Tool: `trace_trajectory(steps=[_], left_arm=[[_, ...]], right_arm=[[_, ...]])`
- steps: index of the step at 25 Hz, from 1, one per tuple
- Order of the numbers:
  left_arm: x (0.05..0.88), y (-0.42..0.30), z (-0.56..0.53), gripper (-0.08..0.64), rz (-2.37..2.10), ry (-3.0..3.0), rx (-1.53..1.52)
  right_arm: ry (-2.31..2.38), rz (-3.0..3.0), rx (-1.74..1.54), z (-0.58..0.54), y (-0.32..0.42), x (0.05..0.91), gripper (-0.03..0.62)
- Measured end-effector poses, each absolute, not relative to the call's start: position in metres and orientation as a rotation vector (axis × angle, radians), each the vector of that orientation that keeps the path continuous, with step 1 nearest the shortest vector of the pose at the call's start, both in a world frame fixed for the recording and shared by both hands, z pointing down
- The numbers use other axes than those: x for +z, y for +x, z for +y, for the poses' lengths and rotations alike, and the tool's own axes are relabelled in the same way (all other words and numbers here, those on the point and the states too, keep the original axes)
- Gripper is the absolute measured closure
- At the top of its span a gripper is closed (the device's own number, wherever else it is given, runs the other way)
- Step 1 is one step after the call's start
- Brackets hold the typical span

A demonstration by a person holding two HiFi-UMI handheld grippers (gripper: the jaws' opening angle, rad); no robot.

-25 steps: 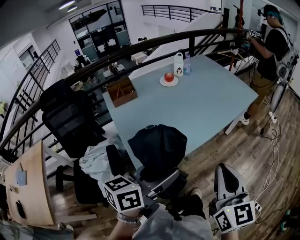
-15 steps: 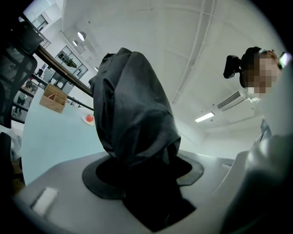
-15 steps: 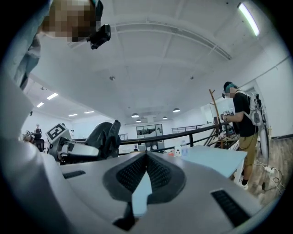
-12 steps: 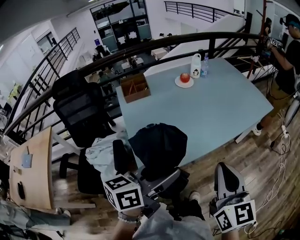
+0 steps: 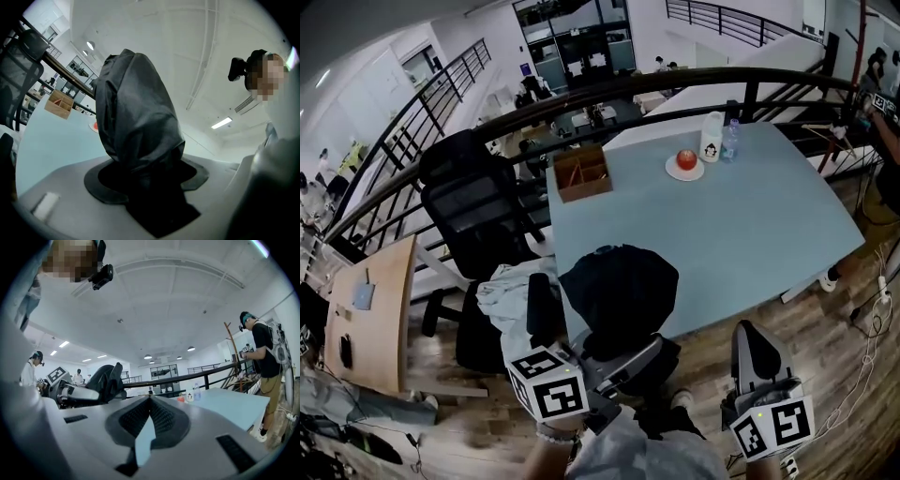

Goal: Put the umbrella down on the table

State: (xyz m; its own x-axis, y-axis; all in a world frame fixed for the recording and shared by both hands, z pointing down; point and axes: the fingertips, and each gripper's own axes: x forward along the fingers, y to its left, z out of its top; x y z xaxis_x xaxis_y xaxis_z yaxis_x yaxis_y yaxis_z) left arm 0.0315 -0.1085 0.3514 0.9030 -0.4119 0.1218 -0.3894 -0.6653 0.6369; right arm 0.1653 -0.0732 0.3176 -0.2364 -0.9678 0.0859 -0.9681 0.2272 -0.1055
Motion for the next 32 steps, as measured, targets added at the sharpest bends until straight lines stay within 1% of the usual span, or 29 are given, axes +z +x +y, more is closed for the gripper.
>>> trace_trajectory(steps=[10,17,24,32], left_arm=[[0.343,0.053,-0.115,0.279,-0.72,2.358,-0.117],[0.343,0.053,-0.113,0.279,-0.897,2.318,-0.13],[0.346,0.04,-0.112,0.279,-1.048,2.265,-0.114],[0.357,0.027,-0.111,0.279,-1.106,2.27,-0.065]], right_arm=[[1.754,-2.597,0.216,-0.099,0.191,0.313,0.597],[1.599,-2.701,0.243,-0.112,0.197,0.316,0.597],[1.46,-2.768,0.277,-0.119,0.19,0.325,0.597],[1.369,-2.803,0.299,-0.126,0.174,0.333,0.597]])
